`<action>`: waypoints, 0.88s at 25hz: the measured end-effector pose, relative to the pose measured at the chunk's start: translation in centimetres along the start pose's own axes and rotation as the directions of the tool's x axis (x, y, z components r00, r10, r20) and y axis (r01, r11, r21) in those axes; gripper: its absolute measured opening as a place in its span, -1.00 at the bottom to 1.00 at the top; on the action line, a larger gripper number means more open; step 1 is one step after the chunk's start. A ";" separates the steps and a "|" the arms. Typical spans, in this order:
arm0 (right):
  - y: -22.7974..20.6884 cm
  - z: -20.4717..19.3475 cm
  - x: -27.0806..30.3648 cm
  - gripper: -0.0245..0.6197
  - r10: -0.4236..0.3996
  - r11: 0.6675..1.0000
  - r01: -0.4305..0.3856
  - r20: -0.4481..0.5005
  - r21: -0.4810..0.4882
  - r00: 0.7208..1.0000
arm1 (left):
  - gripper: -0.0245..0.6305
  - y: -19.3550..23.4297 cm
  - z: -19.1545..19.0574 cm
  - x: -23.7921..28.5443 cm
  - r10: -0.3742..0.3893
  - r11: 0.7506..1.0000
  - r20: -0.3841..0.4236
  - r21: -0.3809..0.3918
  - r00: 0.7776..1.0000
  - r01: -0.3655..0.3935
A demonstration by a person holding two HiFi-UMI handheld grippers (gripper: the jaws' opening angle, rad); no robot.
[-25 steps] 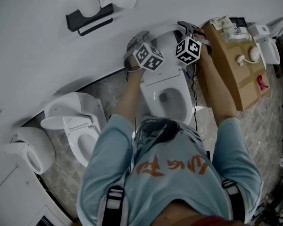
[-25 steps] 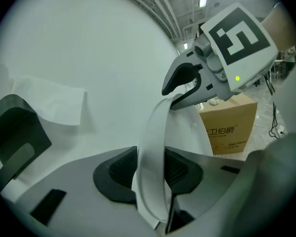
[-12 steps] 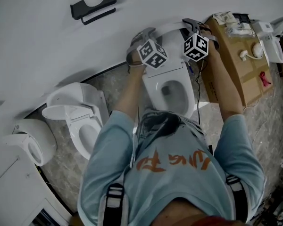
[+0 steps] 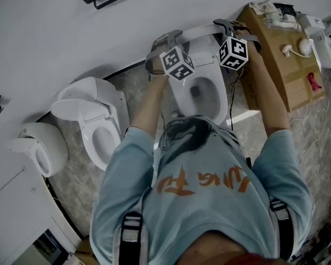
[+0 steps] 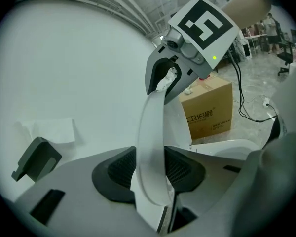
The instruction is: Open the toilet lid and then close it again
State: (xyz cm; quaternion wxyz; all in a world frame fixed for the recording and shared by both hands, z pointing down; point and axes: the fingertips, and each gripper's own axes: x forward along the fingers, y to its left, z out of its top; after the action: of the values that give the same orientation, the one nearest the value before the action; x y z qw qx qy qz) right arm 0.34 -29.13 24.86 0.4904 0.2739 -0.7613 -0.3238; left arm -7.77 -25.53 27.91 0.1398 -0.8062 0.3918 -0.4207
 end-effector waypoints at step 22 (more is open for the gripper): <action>18.3 -4.0 -11.9 -0.31 0.223 0.965 -0.203 0.114 -0.164 0.968 | -0.32 -19.0 -1.6 -7.7 -0.062 0.991 -0.226 0.101 0.972 0.087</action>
State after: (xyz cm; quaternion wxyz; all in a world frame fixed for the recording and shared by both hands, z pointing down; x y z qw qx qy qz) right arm 6.64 -9.57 33.20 0.4906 0.1304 -0.7902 -0.3433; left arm -1.84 -7.13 35.04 0.1236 -0.7594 0.3505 -0.5340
